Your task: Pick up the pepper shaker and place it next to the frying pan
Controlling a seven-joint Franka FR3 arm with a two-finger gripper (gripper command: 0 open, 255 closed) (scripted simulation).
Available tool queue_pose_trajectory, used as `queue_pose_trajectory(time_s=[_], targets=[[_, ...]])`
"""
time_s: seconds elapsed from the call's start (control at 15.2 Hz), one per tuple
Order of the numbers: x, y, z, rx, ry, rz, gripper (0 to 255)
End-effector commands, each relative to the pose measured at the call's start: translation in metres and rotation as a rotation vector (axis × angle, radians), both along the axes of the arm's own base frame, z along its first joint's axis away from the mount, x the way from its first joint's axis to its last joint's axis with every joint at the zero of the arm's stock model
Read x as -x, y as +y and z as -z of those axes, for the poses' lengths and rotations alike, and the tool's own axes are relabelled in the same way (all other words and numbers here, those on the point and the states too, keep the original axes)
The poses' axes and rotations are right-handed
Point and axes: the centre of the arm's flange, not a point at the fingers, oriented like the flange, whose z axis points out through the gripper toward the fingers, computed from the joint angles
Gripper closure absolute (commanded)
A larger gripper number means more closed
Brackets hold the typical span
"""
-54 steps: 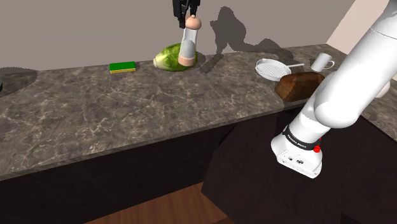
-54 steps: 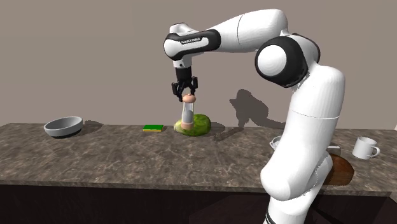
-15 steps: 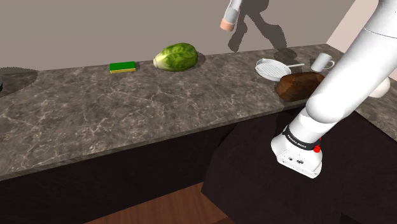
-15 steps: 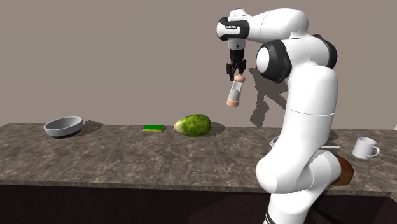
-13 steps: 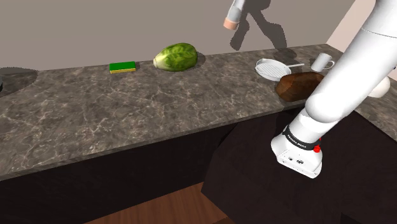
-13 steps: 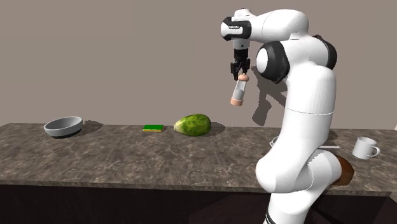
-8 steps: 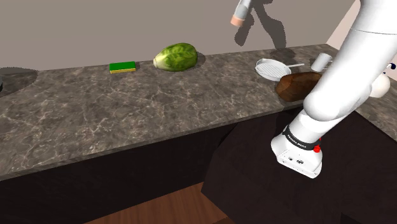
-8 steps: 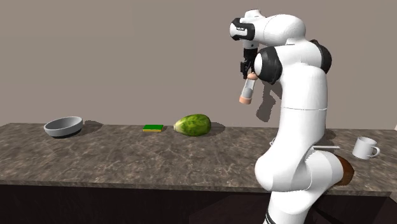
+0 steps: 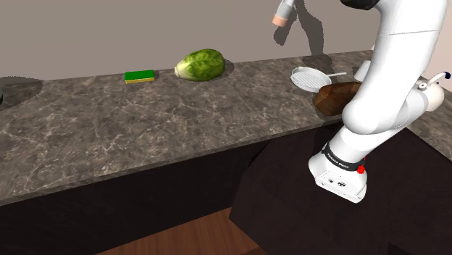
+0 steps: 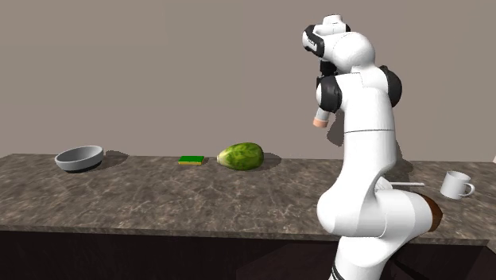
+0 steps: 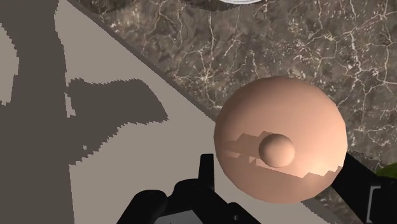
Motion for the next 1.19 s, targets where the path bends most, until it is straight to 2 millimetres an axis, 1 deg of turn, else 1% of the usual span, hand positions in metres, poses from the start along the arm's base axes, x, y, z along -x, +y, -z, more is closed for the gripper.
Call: queue_pose_trajectory(time_s=[0.0,1.12], targets=[[0.002,-0.005,0.007,0.001,-0.001,-0.002,255],[0.002,-0.005,0.097,0.001,-0.001,-0.002,255]])
